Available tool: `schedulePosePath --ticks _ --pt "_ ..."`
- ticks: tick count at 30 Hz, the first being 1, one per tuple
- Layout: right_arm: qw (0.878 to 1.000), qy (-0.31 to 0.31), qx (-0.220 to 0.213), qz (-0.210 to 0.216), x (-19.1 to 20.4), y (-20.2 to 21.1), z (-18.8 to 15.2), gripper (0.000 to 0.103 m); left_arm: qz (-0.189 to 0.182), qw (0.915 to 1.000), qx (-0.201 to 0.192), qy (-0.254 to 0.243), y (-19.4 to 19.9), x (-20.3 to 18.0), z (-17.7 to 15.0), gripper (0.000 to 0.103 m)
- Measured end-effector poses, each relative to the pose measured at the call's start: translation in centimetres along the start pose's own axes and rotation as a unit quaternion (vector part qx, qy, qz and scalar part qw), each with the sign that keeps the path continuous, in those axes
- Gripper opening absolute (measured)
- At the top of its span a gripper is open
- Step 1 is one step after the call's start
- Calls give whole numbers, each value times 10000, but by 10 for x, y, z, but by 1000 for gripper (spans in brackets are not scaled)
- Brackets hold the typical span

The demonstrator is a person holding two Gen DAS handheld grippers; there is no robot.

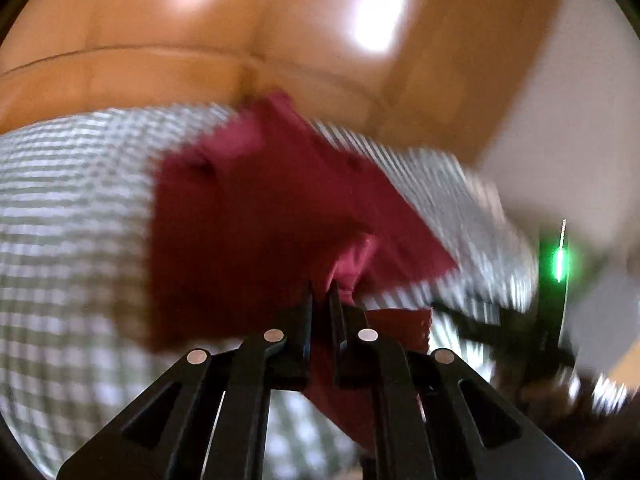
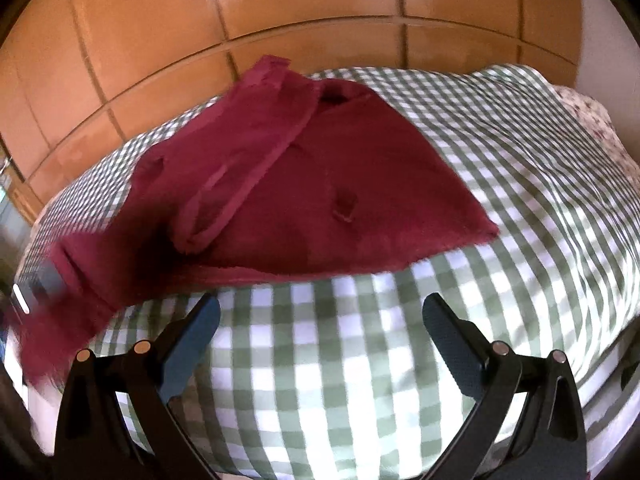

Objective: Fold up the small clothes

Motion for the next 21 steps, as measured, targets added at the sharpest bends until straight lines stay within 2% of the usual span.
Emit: schedulePosePath --ticks 3,5,7,9,13,14,15,17,18,19,20,21 --pt "9993 279 -115 206 22 -3 9 93 680 9944 -672 450 41 52 38 3" --pt "9982 417 -39 436 37 -8 13 84 1235 9843 -996 770 68 95 61 3" --pt "9965 465 126 684 52 -15 15 78 1554 9728 -1210 1219 87 134 74 3" --pt "9957 636 79 663 67 -20 16 78 1865 9650 -1221 1383 93 160 80 3" --pt "9948 822 -50 592 86 -32 25 80 2578 9507 -908 1467 93 201 79 3" --pt "9951 821 -60 543 90 -38 31 81 2730 9452 -855 1573 94 212 78 3" --pt "9951 834 -64 518 93 -43 34 81 2945 9351 -843 1781 96 227 76 3" --pt "9940 927 -93 571 102 -51 41 81 3202 9207 -841 2068 99 248 71 3" --pt "9925 1047 -118 624 107 -52 41 77 3291 9151 -864 2162 98 254 69 5" --pt "9911 1151 -108 653 111 -54 43 61 3439 9078 -830 2252 98 262 66 9" --pt "9895 1282 -77 669 117 -57 45 51 3490 9053 -761 2296 97 264 63 25" --pt "9876 1402 -32 708 122 -60 47 32 3467 9057 -740 2325 97 263 60 44"
Point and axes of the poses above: each gripper's, at about its wrist camera, not at the fingertips, and y roughly against the way its jaws point, x to its left, z to its top, the point moved 3 cm from there along -y, roughly the way its jaws point, and after that the axes turned 10 degrees about -z, right-handed, at the moved point
